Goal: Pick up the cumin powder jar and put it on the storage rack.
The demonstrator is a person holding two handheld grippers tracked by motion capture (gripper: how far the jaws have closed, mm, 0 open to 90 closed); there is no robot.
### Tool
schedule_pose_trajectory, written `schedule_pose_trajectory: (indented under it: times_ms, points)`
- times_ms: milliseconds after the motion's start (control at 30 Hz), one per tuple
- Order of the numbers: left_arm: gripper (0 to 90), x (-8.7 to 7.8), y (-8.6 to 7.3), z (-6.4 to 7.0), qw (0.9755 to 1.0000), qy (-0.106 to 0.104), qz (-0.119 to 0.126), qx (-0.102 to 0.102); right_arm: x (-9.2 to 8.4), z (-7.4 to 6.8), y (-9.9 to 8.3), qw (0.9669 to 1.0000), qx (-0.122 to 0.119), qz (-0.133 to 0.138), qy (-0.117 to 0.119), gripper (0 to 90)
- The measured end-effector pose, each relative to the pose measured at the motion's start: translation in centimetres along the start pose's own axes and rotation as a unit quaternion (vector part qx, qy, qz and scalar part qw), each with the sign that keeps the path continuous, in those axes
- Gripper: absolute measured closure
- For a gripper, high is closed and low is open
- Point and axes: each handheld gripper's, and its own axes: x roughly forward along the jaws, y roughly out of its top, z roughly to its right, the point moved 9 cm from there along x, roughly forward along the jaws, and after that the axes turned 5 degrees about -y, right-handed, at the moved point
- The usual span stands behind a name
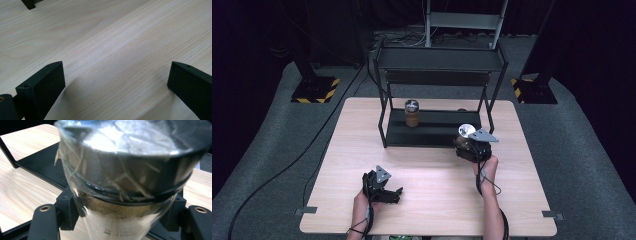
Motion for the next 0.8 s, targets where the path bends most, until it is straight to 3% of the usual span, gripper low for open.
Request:
schedule_pose_trajectory:
  times_ms: [800]
  points:
    - [0.8, 0.0, 0.0, 0.0, 1.0, 0.0, 0.0, 0.0, 3.0, 1.0, 0.3, 0.9996, 0.025, -0.013, -0.003, 29.6]
